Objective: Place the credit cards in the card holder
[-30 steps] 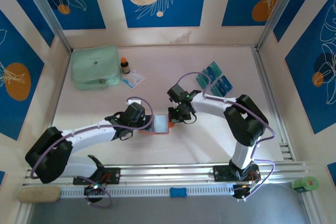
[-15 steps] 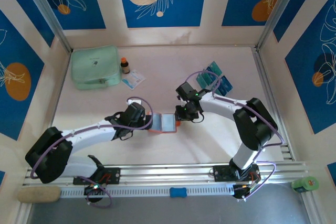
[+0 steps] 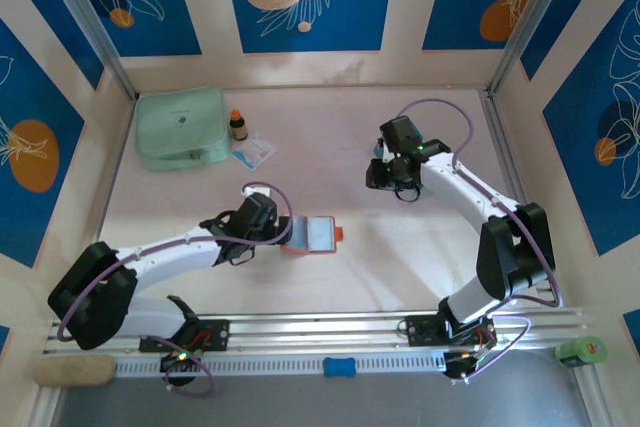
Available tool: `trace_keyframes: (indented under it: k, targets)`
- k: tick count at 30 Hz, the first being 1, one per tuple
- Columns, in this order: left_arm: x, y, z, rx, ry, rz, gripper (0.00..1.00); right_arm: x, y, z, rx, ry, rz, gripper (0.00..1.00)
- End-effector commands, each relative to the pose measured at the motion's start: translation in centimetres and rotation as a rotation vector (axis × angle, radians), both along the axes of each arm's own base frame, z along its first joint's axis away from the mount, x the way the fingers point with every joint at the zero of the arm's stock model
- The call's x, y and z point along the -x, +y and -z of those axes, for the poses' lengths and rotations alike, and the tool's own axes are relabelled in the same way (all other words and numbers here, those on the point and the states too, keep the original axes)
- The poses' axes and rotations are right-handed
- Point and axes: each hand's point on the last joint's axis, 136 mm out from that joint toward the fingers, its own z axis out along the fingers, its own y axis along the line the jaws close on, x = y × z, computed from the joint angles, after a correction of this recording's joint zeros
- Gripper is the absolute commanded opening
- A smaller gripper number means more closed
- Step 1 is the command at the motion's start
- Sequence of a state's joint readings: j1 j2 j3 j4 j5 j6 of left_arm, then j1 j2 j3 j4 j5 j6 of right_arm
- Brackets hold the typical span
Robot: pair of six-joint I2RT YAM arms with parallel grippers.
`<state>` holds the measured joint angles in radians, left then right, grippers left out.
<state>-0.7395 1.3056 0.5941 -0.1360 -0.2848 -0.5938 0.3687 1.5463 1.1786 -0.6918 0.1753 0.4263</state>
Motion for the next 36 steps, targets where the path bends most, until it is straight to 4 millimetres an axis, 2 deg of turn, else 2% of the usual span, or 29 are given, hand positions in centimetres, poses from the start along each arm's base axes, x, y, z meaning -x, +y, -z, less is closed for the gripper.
trace_keyframes:
  k: [1, 7, 17, 26, 36]
  targets:
    - [-0.9, -0.6, -1.7, 0.032, -0.03, 0.009, 0.98, -1.0, -3.1, -2.2, 0.055, -0.039, 0.03, 0.38]
    - [-1.1, -1.1, -2.2, 0.042, -0.033, 0.016, 0.98, -2.7, -5.1, -2.5, 0.114, -0.04, 0.057, 0.41]
    - [-1.2, -1.5, -2.2, 0.053, -0.027, 0.023, 0.99, -4.3, -6.2, -1.0, 0.243, 0.01, 0.036, 0.41]
    - [-1.4, -1.8, -2.3, 0.058, -0.026, 0.027, 0.99, -4.6, -7.1, 0.3, 0.368, 0.044, 0.003, 0.39]
    - [-1.3, -1.8, -2.1, 0.062, -0.023, 0.028, 0.99, -4.9, -8.4, 0.6, 0.45, 0.048, 0.008, 0.37]
